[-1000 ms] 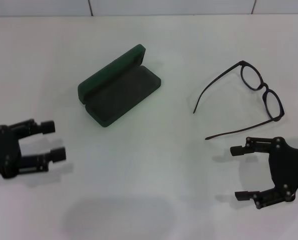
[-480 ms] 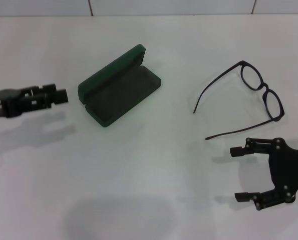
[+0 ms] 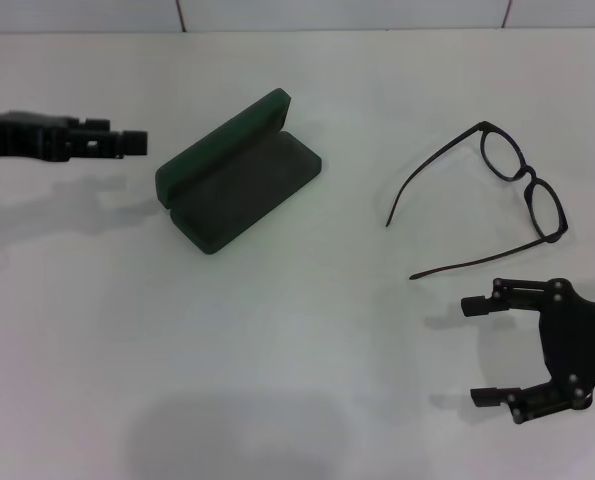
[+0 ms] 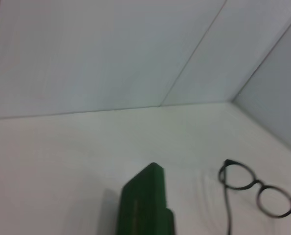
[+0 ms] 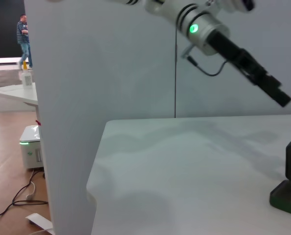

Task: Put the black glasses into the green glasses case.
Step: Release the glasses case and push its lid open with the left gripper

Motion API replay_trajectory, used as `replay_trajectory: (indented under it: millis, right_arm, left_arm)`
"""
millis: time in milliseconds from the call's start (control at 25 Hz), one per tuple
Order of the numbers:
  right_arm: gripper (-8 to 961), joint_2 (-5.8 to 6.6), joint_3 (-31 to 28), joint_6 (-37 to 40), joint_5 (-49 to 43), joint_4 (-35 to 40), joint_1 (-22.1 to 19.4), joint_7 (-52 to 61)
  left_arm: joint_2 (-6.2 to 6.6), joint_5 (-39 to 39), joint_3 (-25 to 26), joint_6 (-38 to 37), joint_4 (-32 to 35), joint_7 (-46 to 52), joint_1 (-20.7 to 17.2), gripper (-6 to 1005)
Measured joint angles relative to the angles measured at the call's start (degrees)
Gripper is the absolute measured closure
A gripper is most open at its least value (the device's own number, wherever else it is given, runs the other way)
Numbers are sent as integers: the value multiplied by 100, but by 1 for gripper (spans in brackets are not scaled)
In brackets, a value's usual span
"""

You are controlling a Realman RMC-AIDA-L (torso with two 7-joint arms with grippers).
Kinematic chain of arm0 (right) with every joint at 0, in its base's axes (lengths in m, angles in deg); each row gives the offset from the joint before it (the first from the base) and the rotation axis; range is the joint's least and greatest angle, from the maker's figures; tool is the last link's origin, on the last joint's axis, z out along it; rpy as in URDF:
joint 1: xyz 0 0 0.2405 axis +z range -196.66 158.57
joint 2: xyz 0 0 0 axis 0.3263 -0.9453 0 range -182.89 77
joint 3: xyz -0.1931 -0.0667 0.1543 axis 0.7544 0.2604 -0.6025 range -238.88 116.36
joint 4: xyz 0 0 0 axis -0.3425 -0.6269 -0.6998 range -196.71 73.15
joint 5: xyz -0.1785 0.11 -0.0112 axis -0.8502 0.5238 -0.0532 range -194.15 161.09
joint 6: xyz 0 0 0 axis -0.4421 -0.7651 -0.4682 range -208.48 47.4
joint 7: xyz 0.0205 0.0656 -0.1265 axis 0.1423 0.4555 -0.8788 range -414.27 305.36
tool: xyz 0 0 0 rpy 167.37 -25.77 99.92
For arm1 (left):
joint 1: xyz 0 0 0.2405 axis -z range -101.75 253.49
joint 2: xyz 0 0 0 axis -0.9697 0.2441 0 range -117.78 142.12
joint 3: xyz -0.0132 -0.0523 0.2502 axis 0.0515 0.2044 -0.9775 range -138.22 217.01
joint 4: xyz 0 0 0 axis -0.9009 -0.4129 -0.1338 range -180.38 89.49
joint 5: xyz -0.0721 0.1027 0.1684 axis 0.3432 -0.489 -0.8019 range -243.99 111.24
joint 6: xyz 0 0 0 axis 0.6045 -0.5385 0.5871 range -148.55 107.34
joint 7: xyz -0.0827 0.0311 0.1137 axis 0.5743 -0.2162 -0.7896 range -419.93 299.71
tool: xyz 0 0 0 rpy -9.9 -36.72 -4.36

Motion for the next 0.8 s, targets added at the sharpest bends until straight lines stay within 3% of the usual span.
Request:
replay_trajectory:
  millis: [200, 360, 520, 800]
  right_arm:
    - [70, -49, 0, -49, -18, 32, 54, 68]
    - [70, -78, 0, -79, -30, 159, 50, 77]
    - [71, -80, 0, -109, -32, 194, 18, 136]
    - [71, -78, 7, -152, -55, 202, 29, 149]
  left_arm:
    - [-92, -799, -85, 246, 40, 74, 456, 138]
    - [-208, -1105, -572, 645, 133, 173, 602, 137]
    - [-289, -1269, -1089, 1046, 232, 303, 763, 137]
    - [-341, -1311, -1477, 1585, 53, 334, 1098, 137]
